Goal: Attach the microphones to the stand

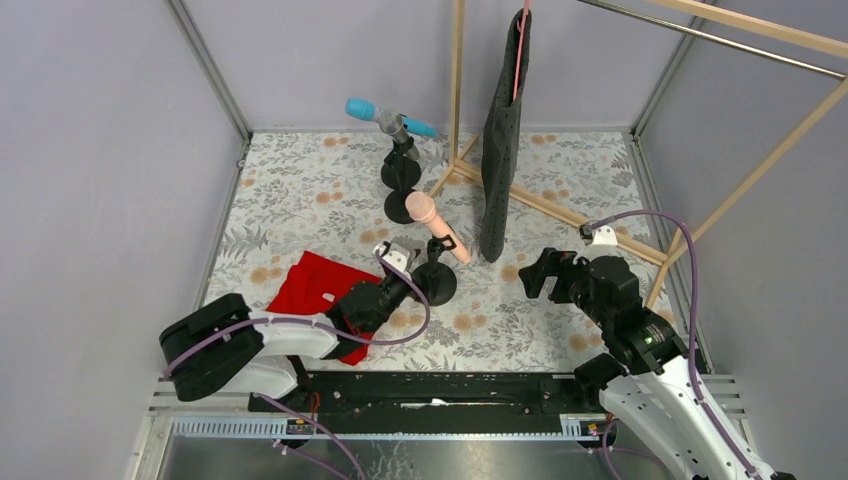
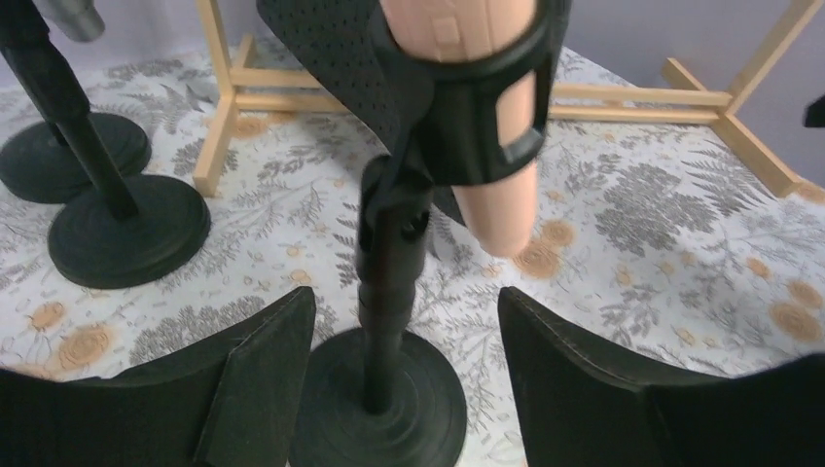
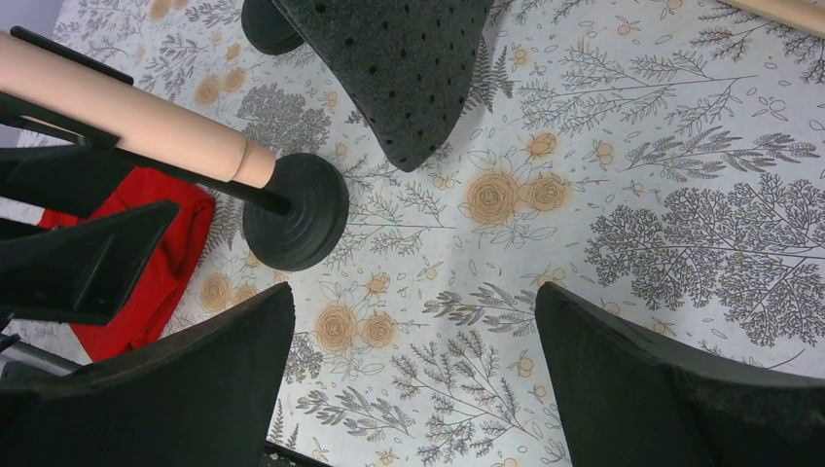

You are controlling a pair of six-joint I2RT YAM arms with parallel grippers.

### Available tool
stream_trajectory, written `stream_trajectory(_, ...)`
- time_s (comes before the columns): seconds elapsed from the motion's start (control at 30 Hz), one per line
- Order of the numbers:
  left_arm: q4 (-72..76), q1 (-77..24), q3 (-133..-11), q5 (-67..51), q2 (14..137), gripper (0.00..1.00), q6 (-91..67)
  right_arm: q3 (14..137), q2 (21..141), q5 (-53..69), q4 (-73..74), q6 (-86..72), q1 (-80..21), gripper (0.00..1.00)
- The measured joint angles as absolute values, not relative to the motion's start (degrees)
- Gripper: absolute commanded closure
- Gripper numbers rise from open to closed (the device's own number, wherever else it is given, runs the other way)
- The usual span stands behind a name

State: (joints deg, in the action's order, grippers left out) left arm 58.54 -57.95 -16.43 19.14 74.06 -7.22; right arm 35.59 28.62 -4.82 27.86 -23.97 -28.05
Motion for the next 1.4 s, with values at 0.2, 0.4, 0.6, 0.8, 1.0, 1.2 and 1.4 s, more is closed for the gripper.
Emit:
stream_trajectory(0.2,65.1,-52.1,-18.6,16.1,82.0,0.49,-8.2,35.6,28.2,-4.8,27.8,-23.9,-28.1,0.0)
stream_trajectory(0.4,66.6,-49.0,-20.6,10.9,84.9,0.65,-9.4,35.5,28.1,-4.6,27.7,-23.9,-28.0,0.0)
stream_trajectory(0.6,66.3,-47.7,-21.9,7.6,85.7,0.91,-8.8,35.4,28.1,-3.7,27.7,-23.9,-28.1,0.0)
stream_trajectory(0.8,65.9,-46.5,-22.2,6.8,85.7,1.0,-6.8,35.3,28.1,-3.5,27.5,-23.9,-28.1,0.0)
stream_trajectory(1.0,66.2,-46.3,-21.6,8.9,85.5,1.0,-3.2,35.3,28.1,-3.4,27.5,-23.9,-28.0,0.0)
stream_trajectory(1.2,69.0,-43.0,-19.3,12.2,84.8,1.0,0.1,35.1,28.2,-3.3,27.5,-23.9,-28.1,0.0)
stream_trajectory(1.4,72.7,-34.7,-19.2,12.2,87.2,1.0,-0.7,35.0,28.7,-3.3,27.5,-23.8,-28.0,0.0)
